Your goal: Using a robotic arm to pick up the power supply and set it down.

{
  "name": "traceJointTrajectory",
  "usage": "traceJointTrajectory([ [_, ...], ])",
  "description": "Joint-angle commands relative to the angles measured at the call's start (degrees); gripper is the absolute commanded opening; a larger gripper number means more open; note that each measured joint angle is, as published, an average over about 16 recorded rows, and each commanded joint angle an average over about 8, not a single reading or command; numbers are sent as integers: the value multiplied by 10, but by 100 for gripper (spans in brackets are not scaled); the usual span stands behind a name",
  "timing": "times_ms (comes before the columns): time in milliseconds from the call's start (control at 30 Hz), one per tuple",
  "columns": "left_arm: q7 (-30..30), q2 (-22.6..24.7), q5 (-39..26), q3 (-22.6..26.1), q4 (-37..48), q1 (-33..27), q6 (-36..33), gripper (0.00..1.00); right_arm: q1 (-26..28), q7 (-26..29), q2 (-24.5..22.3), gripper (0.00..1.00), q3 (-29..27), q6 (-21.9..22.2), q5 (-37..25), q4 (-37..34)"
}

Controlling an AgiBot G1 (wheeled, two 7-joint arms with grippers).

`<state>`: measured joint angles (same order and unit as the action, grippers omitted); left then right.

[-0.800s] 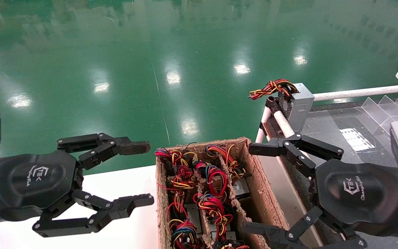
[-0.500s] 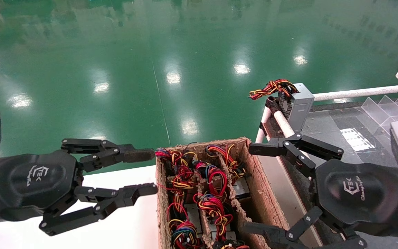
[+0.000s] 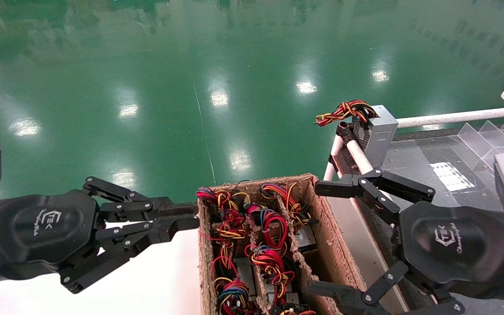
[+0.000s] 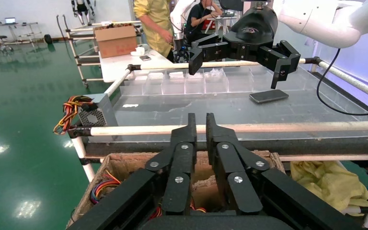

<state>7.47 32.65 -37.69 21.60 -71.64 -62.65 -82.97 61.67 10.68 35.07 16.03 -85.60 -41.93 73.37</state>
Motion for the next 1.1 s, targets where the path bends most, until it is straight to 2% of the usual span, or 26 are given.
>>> traceJointTrajectory([
  [33, 0, 0, 0, 0, 0, 0, 0, 0, 0, 0, 0, 100, 0, 0, 0, 0],
  [200, 0, 0, 0, 0, 0, 0, 0, 0, 0, 0, 0, 100, 0, 0, 0, 0],
  [233, 0, 0, 0, 0, 0, 0, 0, 5, 0, 0, 0, 100, 0, 0, 0, 0],
  [467, 0, 0, 0, 0, 0, 0, 0, 93, 0, 0, 0, 100, 0, 0, 0, 0],
  [500, 0, 0, 0, 0, 0, 0, 0, 100, 0, 0, 0, 100, 0, 0, 0, 0],
  [933, 0, 0, 0, 0, 0, 0, 0, 100, 0, 1, -1, 100, 0, 1, -1, 0],
  [1100, 0, 0, 0, 0, 0, 0, 0, 100, 2, 6, 3, 100, 6, 15, -17, -4],
])
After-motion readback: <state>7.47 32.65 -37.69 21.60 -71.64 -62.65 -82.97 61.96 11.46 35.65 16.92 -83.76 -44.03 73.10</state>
